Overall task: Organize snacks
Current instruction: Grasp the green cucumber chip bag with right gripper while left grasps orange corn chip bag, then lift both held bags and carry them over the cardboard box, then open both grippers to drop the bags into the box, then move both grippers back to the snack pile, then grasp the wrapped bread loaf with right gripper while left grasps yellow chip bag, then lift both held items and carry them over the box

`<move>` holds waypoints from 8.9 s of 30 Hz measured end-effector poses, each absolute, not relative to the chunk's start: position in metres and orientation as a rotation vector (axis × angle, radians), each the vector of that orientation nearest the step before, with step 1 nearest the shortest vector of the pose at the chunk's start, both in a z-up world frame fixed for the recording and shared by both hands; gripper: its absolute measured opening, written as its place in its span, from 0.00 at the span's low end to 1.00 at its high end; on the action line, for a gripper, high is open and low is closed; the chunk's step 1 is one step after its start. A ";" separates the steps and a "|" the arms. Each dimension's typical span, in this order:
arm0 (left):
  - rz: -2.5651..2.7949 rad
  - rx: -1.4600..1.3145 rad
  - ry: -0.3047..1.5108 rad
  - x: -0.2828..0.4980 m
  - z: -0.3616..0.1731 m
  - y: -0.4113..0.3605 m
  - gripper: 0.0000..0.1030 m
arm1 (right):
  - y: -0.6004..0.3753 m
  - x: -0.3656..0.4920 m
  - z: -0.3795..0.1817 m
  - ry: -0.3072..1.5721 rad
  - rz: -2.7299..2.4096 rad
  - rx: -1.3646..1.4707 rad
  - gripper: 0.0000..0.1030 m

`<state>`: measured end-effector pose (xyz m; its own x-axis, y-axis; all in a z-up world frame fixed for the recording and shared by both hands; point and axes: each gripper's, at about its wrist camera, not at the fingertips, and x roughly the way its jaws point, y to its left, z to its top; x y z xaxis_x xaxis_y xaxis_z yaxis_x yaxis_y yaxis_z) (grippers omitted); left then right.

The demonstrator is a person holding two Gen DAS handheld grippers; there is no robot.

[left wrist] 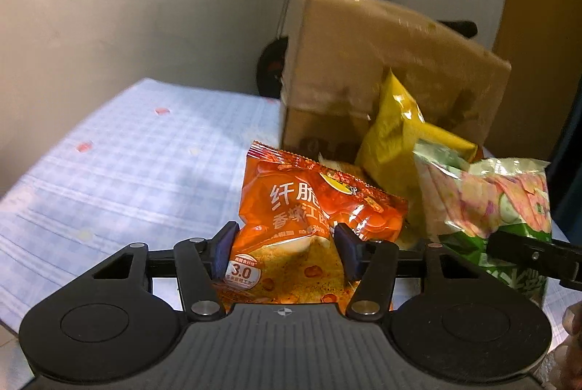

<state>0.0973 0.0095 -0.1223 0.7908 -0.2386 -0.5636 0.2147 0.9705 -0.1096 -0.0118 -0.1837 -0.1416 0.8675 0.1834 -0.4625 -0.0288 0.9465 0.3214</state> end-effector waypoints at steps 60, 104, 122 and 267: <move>-0.189 0.073 0.089 0.139 0.005 -0.035 0.58 | -0.239 0.038 0.011 0.034 -0.051 0.080 0.70; -0.295 0.086 0.446 0.263 -0.002 -0.045 0.71 | -0.255 0.209 -0.009 0.459 -0.126 0.032 0.85; -0.281 0.001 0.395 0.189 0.027 0.050 0.74 | -0.251 0.111 0.007 0.329 -0.040 0.167 0.85; -0.508 0.193 0.473 0.261 -0.015 -0.062 0.64 | -0.249 0.207 -0.029 0.518 -0.086 -0.002 0.78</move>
<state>0.2613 -0.0620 -0.0147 0.7690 -0.4218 -0.4804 0.5091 0.8586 0.0611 0.2069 -0.2489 -0.0292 0.8653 -0.0831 -0.4943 0.0819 0.9963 -0.0242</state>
